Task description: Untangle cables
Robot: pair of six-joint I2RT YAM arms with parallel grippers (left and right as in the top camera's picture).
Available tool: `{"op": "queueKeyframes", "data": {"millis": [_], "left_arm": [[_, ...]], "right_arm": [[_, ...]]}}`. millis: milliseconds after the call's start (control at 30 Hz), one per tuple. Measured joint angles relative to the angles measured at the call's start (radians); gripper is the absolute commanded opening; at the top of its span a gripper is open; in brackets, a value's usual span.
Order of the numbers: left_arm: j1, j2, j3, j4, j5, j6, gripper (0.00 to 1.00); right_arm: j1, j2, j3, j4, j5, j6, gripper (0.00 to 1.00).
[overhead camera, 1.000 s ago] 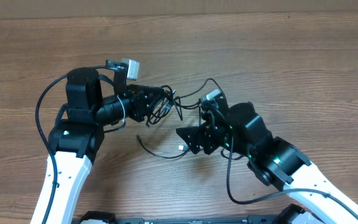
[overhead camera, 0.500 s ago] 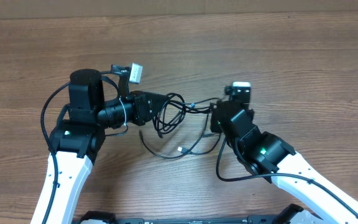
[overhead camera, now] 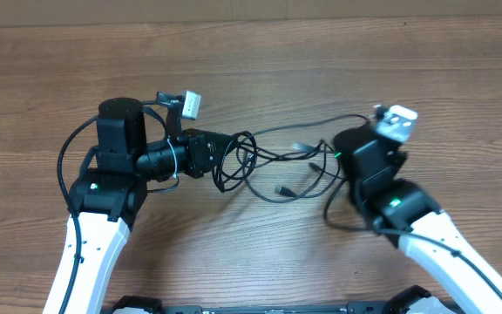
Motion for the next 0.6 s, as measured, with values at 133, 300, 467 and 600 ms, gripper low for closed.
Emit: {"op": "queueKeyframes", "data": {"millis": [133,300,467,600], "left_arm": [[0.000,0.000,0.000,-0.001,-0.018,0.013,0.04],[0.000,0.000,0.000,-0.003,-0.029,0.016,0.04],[0.000,0.000,0.000,-0.003,-0.032,0.034,0.04],[0.000,0.000,0.000,0.000,-0.033,0.040,0.04]], "right_arm": [[-0.124,0.000,0.000,-0.036,-0.154,-0.002,0.33],[-0.226,-0.002,0.000,-0.039,-0.377,-0.021,0.62],[-0.230,-0.003,0.000,-0.015,-0.772,-0.180,1.00],[-0.222,-0.003,0.000,0.023,-0.978,-0.297,1.00]]}}
